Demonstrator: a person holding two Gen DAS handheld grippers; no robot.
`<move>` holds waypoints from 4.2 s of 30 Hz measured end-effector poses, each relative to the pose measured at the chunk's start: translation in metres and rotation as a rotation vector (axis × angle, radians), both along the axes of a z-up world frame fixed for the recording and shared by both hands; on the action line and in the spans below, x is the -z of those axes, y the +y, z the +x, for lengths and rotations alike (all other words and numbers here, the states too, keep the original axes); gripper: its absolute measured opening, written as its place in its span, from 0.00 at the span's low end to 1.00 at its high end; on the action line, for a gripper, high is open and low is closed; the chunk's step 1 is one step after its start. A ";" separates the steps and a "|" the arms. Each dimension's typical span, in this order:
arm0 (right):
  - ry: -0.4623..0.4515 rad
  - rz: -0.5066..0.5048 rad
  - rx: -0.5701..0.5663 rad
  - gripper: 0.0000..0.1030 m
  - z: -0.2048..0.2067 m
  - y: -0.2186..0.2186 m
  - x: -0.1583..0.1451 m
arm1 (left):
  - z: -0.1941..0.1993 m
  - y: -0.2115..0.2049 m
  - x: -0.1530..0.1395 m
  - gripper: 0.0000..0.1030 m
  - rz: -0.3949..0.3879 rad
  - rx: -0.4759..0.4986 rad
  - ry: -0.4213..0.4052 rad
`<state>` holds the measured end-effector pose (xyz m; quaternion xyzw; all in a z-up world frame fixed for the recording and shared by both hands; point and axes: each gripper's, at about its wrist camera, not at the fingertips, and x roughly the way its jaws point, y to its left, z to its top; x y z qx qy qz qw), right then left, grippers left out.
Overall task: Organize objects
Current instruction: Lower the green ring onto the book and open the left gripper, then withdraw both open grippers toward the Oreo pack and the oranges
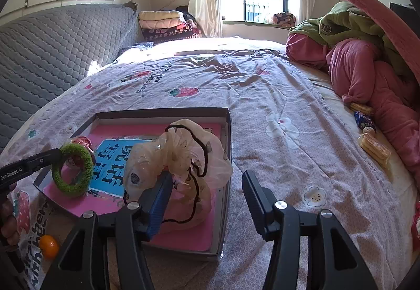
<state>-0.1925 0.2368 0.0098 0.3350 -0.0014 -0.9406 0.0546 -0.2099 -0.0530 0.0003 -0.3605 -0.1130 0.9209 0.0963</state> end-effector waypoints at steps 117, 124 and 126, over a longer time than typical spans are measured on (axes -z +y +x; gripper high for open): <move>0.157 0.016 -0.142 0.69 0.118 -0.021 -0.045 | 0.162 0.063 -0.045 0.70 -0.155 0.076 0.038; 0.144 0.019 -0.145 0.69 0.124 -0.020 -0.042 | 0.169 0.067 -0.038 0.70 -0.155 0.104 0.017; 0.140 0.021 -0.148 0.69 0.127 -0.021 -0.041 | 0.171 0.067 -0.036 0.70 -0.149 0.111 0.011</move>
